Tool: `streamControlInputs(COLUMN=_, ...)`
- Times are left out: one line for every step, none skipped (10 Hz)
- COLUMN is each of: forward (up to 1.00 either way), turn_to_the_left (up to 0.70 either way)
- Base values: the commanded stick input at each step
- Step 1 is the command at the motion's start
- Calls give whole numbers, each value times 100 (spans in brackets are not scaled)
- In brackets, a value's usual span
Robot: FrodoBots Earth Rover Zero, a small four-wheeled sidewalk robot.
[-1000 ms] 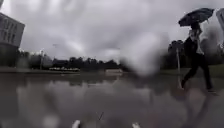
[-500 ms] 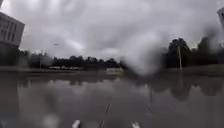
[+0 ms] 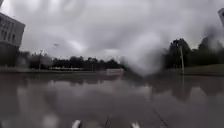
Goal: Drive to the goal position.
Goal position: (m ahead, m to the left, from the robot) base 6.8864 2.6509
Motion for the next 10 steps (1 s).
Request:
streamControlInputs(forward=70, turn_to_the_left=0)
streamControlInputs(forward=70, turn_to_the_left=0)
streamControlInputs(forward=70, turn_to_the_left=0)
streamControlInputs(forward=70, turn_to_the_left=0)
streamControlInputs(forward=70, turn_to_the_left=0)
streamControlInputs(forward=70, turn_to_the_left=0)
streamControlInputs(forward=70, turn_to_the_left=0)
streamControlInputs(forward=70, turn_to_the_left=0)
streamControlInputs(forward=70, turn_to_the_left=0)
streamControlInputs(forward=70, turn_to_the_left=0)
